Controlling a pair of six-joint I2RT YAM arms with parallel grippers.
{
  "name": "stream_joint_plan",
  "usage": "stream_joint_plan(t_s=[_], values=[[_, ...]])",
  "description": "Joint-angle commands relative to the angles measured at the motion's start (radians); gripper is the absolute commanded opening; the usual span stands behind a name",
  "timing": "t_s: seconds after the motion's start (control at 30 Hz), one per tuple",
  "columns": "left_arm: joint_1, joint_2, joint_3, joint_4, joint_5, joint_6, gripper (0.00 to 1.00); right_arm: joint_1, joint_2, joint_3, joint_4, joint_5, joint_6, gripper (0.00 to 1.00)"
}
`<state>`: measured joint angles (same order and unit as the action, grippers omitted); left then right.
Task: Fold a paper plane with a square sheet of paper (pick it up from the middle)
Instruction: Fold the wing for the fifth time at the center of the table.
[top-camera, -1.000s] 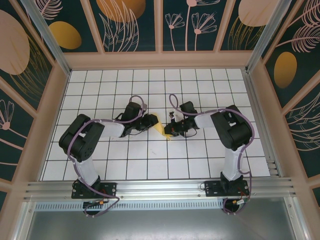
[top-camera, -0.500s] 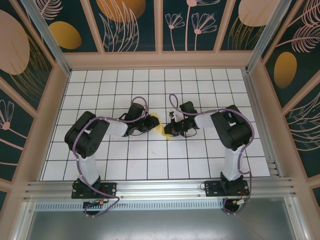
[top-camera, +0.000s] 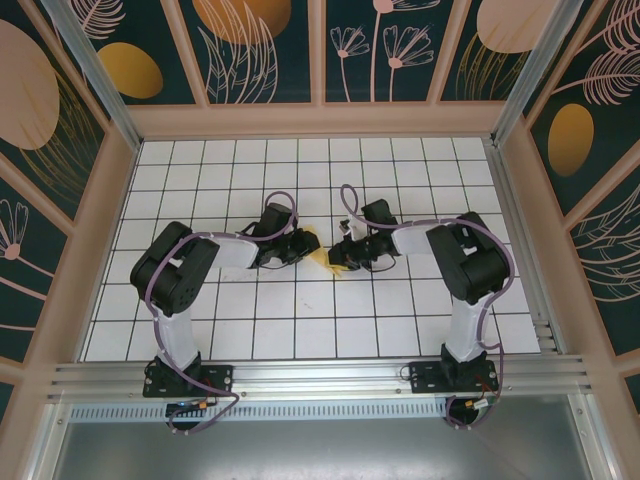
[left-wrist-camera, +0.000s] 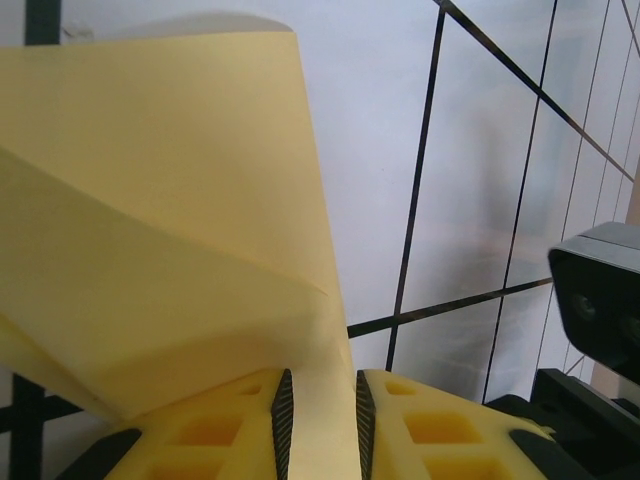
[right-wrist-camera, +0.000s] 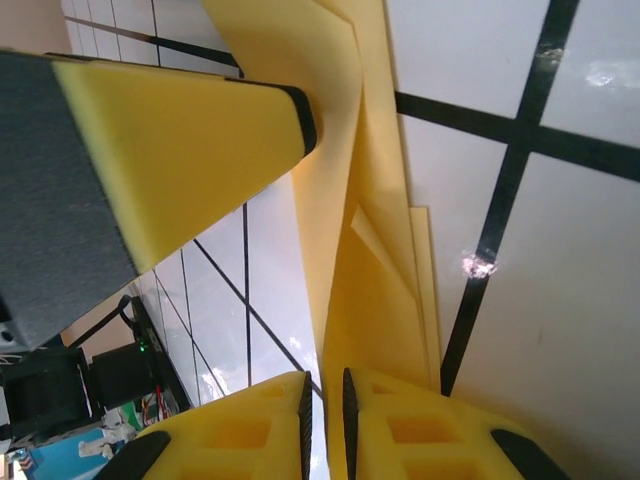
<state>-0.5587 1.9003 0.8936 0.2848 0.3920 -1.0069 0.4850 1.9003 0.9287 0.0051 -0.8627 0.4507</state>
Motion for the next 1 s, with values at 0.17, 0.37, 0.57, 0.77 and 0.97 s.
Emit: stream_joint_plan(t_s=[0.17,0.37,0.57,0.77,0.97], values=[[0.007,0.074,-0.001,-0.107,-0.123,0.021,0.28,-0.007,-0.026,-0.017,-0.065,0.038,-0.060,0.14],[0.007,0.080,0.004,-0.117,-0.128,0.030,0.28,-0.013,-0.005,-0.038,-0.057,0.070,-0.058,0.08],[0.007,0.084,0.007,-0.126,-0.132,0.037,0.28,-0.017,-0.017,-0.030,-0.066,0.081,-0.058,0.09],[0.006,0.089,0.010,-0.127,-0.131,0.037,0.28,-0.014,-0.076,-0.035,-0.085,0.074,-0.103,0.18],[0.007,0.092,0.009,-0.126,-0.131,0.039,0.28,0.001,-0.074,-0.043,-0.106,0.072,-0.154,0.21]])
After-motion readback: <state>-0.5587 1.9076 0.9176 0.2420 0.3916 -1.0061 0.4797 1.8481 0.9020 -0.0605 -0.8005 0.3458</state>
